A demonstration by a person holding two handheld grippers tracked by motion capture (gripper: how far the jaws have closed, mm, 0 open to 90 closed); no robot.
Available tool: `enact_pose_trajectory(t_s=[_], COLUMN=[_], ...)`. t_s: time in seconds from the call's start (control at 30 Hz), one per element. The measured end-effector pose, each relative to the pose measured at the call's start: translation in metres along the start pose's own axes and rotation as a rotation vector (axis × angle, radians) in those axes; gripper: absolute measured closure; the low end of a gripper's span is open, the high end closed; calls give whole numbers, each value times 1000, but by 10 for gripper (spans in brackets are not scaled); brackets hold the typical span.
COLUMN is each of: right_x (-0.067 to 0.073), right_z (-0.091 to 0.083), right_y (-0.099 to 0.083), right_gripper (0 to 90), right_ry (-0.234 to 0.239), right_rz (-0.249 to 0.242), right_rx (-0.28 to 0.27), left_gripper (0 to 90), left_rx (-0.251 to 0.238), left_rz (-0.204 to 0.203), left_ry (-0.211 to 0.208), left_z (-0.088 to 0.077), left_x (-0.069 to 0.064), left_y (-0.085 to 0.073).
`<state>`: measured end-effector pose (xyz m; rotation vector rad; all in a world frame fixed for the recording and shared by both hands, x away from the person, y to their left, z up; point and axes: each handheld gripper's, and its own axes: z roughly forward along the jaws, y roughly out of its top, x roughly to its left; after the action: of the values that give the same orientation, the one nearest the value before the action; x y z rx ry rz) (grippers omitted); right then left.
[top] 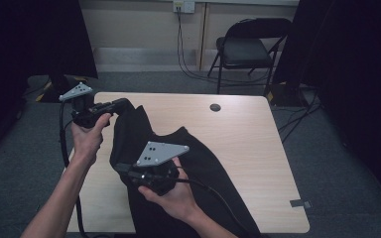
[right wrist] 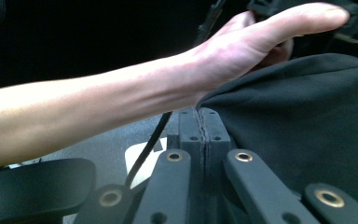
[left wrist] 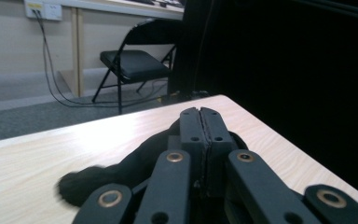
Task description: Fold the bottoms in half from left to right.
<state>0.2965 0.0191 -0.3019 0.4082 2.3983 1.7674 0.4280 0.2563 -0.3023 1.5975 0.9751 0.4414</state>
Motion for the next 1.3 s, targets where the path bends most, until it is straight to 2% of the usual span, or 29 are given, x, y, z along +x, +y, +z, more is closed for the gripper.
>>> enact_pose_trajectory(t_s=[0.03, 0.1, 0.13, 0.17, 0.2, 0.23, 0.27, 0.3, 0.33, 0.37, 0.4, 0.43, 0.47, 0.5, 0.53, 0.6, 0.73, 0.77, 0.8, 0.87, 0.93, 0.97, 1.0, 1.1, 1.13, 1.17, 1.23, 1.27, 1.3], right_x=[-1, -4, -10, -10, -12, -18, -21, -21, -28, -28, -34, -37, -39, -41, -41, -50, -57, -59, -59, -61, -64, -67, -67, -70, -70, -70, -71, -71, -72], right_z=[-2, -4, -8, -8, -10, -21, -28, -28, -41, -41, -54, -60, -66, -70, -70, -89, -103, -110, -110, -117, -121, -123, -123, -122, -122, -122, -123, -123, -123], right_y=[-2, -8, -23, -23, -29, -46, -53, -53, -64, -64, -75, -80, -84, -88, -88, -100, -112, -124, -124, -140, -152, -166, -166, -184, -190, -190, -195, -195, -196], right_gripper=[893, 893, 893, 893, 893, 893, 893, 893, 893, 893, 892, 892, 892, 892, 892, 893, 893, 892, 892, 892, 892, 892, 892, 892, 892, 892, 892, 892, 892], right_ry=[-7, -19, -38, -38, -45, -70, -83, -83, -114, -114, -143, -162, -180, -189, -189, -228, -262, -282, -282, -303, -318, -334, -334, -339, -339, -339, -343, -343, -347], right_rz=[-2, 10, 39, 39, 48, 76, 95, 95, 121, 121, 145, 152, 159, 165, 165, 189, 209, 219, 219, 240, 257, 274, 274, 295, 291, 291, 295, 295, 297], right_rx=[2, 8, 29, 29, 36, 50, 52, 52, 50, 50, 49, 51, 55, 56, 56, 60, 74, 106, 106, 138, 158, 186, 186, 248, 279, 279, 305, 305, 308], left_gripper=[895, 895, 895, 895, 895, 895, 894, 895, 894, 894, 895, 894, 894, 894, 894, 894, 894, 894, 894, 894, 893, 892, 892, 889, 873, 858, 703, 703, 639], left_rx=[0, 45, 68, 68, 94, 130, 145, 145, 182, 182, 215, 215, 229, 229, 226, 229, 241, 257, 257, 259, 274, 279, 279, 298, 297, 297, 278, 267, 249], left_rz=[0, 2, -13, -13, -22, -21, -18, -18, -10, -10, 7, 7, 14, 14, 17, 24, 31, 39, 39, 12, 18, 2, 2, 16, 26, 26, 34, 32, 28], left_ry=[0, 2, -9, -9, -14, -27, -31, -31, -40, -40, -32, -32, -41, -41, -41, -46, -62, -66, -66, -81, -92, -100, -100, -115, -123, -123, -110, -92, -94], left_z=[0, 12, 24, 24, 34, 47, 54, 54, 69, 69, 84, 84, 95, 95, 102, 115, 128, 134, 134, 140, 146, 150, 150, 155, 157, 157, 157, 155, 151], left_x=[0, -2, -3, -3, -5, -9, -12, -12, -19, -19, -26, -26, -31, -31, -35, -42, -46, -46, -46, -44, -44, -45, -45, -48, -50, -50, -53, -54, -53], left_y=[0, -14, -28, -28, -40, -52, -57, -57, -65, -65, -69, -69, -70, -70, -71, -70, -73, -79, -79, -85, -91, -98, -98, -104, -105, -105, -104, -102, -100])
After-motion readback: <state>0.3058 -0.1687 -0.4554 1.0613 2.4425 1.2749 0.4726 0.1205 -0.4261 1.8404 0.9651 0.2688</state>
